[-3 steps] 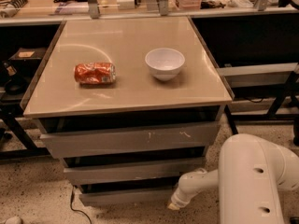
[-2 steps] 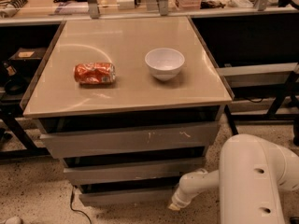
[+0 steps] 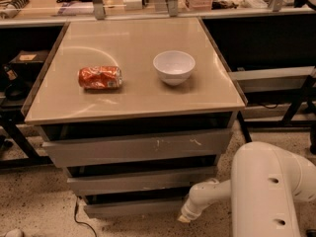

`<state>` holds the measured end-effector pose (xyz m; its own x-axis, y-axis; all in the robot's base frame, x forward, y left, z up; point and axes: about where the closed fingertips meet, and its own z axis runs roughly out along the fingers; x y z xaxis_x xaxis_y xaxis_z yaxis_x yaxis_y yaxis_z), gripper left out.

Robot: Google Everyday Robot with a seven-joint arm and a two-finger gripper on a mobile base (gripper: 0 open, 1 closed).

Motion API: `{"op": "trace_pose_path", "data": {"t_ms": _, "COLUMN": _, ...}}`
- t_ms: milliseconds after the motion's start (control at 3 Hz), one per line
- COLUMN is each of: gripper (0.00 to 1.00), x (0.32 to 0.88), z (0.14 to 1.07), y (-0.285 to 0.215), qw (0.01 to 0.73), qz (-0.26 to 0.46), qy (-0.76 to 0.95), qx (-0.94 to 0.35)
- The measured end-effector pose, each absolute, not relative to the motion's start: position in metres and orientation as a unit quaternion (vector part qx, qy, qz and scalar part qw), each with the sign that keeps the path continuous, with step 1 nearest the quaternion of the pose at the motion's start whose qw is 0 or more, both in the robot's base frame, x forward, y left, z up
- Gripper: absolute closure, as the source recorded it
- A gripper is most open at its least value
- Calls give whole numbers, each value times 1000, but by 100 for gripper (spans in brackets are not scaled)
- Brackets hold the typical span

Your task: Close bottom drawer

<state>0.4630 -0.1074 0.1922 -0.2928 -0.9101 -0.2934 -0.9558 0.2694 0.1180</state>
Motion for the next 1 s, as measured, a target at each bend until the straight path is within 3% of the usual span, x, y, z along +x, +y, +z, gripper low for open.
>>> {"op": "trace_pose_path", "data": {"t_ms": 333, "gripper": 12, "x": 463, "z": 192, "y": -107, "qw": 84, "qz": 137, "qy": 792, "qx": -589}}
{"op": "trace_pose_path", "data": {"t_ms": 667, "gripper": 0, "x": 463, "z": 192, "y": -107, "qw": 84, "qz": 137, "qy": 792, "qx": -589}}
{"op": "trace_pose_path", "data": {"t_ms": 1000, "gripper": 0, "x": 463, "z": 192, "y": -107, "qw": 84, "qz": 137, "qy": 792, "qx": -589}}
